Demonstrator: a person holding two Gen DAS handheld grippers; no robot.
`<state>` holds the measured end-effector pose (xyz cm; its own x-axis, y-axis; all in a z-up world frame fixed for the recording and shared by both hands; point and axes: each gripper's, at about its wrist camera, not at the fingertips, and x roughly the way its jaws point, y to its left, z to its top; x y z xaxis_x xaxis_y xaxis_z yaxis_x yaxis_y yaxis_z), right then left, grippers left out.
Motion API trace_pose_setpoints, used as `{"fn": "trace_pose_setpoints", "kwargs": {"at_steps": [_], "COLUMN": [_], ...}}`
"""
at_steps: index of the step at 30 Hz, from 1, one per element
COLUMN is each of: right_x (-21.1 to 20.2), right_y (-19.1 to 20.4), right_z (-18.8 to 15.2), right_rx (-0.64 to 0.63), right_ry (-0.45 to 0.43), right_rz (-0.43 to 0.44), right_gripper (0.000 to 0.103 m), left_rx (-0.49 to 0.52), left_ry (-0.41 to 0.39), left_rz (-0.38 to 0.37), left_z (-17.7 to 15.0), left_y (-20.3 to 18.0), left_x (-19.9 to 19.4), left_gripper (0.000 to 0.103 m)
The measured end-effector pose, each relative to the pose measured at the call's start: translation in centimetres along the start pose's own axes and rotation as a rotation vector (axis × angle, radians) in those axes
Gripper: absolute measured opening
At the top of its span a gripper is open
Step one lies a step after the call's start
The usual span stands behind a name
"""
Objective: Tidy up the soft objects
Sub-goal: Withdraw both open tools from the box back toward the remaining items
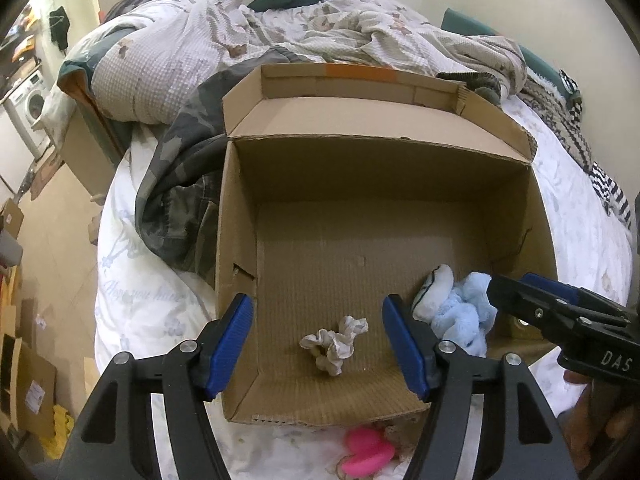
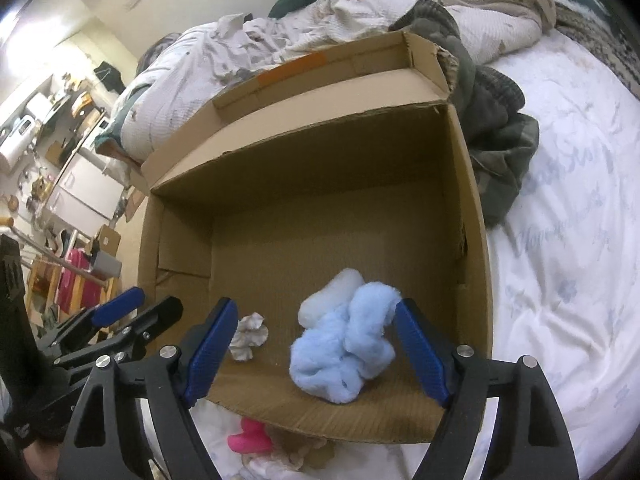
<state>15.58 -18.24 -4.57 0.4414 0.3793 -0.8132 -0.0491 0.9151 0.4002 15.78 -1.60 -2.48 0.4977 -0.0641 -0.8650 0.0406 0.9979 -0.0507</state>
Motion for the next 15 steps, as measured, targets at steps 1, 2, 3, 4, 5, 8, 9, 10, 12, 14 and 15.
{"fn": "trace_pose_setpoints", "kwargs": {"at_steps": [1,2,3,4,5,8,9,10,12,14,15], "right_x": [0.0,-0.1,-0.2,-0.4,-0.5,-1.0,-1.1,-1.2,-1.5,-1.7,-1.9], "right_y": [0.0,0.0,-0.1,-0.1,-0.1,-0.1,-0.1,0.0,0.0,0.0,-0.1], "right_z": [0.0,0.0,-0.1,-0.1,-0.1,-0.1,-0.2,-0.3,-0.4,-0.5,-0.6], "right_rx": [0.002,0.004,0.008,0.013,0.017,0.030,0.032,0.033,0.037,0.040,0.043], "right_ry": [0.000,0.000,-0.002,-0.006,-0.011,-0.039,-0.046,-0.051,-0.065,-0.074,-0.077], "right_rz": [-0.002,-0.005,-0.005,-0.004,-0.002,-0.007,-0.001,0.005,0.011,0.017,0.015], "right_gripper": [0.086,0.086,0.086,0.087,0.092,0.103,0.103,0.103,0.103,0.103,0.103], "left_rx": [-0.002,-0.002,-0.003,-0.003,-0.004,-0.006,-0.009,-0.012,-0.024,-0.036,-0.041], "left_ry": [-0.003,-0.005,-0.008,-0.012,-0.015,-0.021,-0.023,-0.024,-0.029,-0.043,-0.048], "left_rz": [0.000,-0.001,-0.001,-0.001,-0.001,-0.003,-0.001,0.001,0.000,0.004,0.004], "left_z": [0.0,0.0,0.0,-0.1,-0.1,-0.3,-0.5,-0.6,-0.9,-1.1,-1.2], "left_y": [0.1,0.1,0.1,0.2,0.2,0.5,0.6,0.8,1.2,1.8,2.0], "left_x": [-0.1,-0.2,-0.3,-0.5,-0.6,-1.1,-1.3,-1.5,-2.2,-3.0,-3.3], "left_gripper": [0.064,0.064,0.064,0.064,0.064,0.064,0.064,0.064,0.064,0.064,0.064]}}
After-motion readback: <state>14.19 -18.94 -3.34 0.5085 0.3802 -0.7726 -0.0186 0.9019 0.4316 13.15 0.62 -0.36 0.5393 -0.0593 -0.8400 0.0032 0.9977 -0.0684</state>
